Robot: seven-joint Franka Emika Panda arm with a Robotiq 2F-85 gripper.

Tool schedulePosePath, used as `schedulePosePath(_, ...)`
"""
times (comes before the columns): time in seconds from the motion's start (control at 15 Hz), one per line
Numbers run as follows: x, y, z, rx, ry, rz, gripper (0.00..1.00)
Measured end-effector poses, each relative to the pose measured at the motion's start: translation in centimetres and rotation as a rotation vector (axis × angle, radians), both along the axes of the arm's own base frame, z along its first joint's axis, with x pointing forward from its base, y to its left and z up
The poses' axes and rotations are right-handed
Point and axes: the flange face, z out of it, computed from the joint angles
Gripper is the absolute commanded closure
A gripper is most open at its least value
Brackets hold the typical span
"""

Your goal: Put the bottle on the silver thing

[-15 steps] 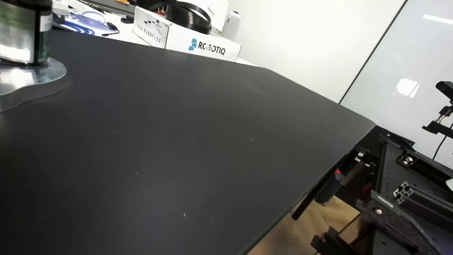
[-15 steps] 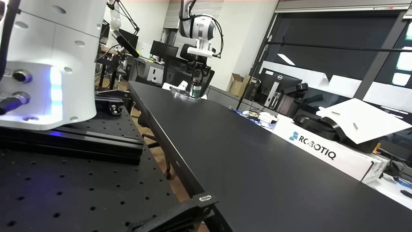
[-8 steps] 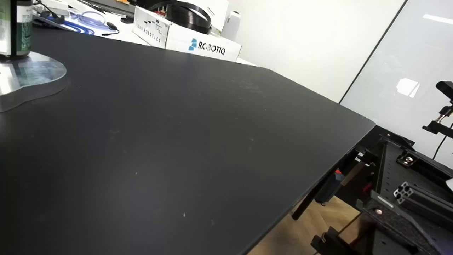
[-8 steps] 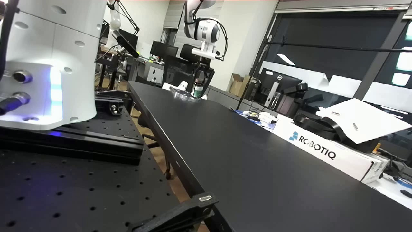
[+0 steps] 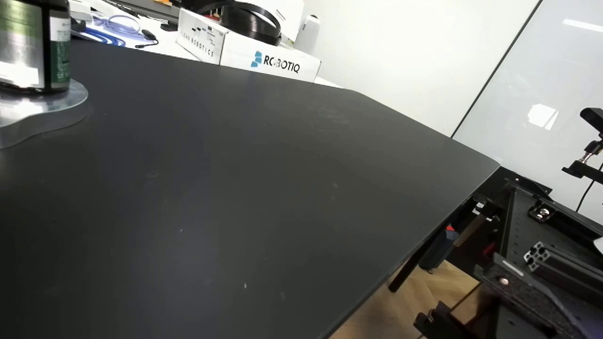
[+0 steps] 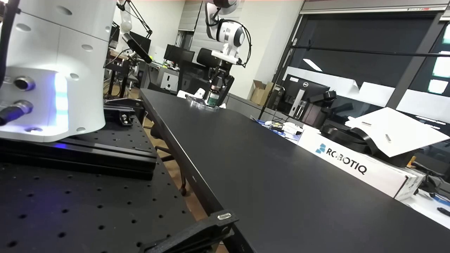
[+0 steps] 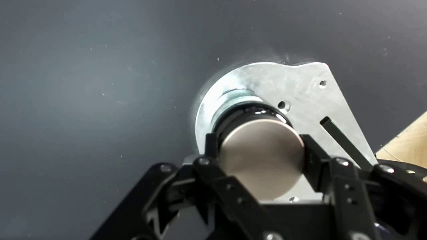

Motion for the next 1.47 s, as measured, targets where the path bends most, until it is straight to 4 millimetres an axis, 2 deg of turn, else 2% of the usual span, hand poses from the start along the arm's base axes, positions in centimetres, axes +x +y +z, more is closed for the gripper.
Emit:
schedulePosePath(0.4, 0.0, -0.4, -0.1, -0.023, 0.037, -0.005, 0.64)
schedulePosePath(0.47, 0.0, -0.4, -0.1, -0.024, 0.038, -0.005, 0.14)
schedulePosePath(0.53, 0.1, -0.3, -0.1, -0.024, 0.037, -0.006, 0.14)
schedulePosePath(0.67, 0.2, -0.3, -0.2, -0.018, 0.038, -0.008, 0.02)
schedulePosePath(1.2, 1.1, 0.3, -1.4, 0.018, -0.029, -0.015, 0.0)
schedulePosePath(1.27, 1.2, 0.3, -0.7, 0.021, -0.043, -0.016, 0.0)
schedulePosePath(1.33, 1.3, 0.3, 1.0, 0.025, -0.058, -0.017, 0.0)
schedulePosePath(1.47, 1.3, 0.2, 5.7, 0.045, -0.099, -0.02, 0.0)
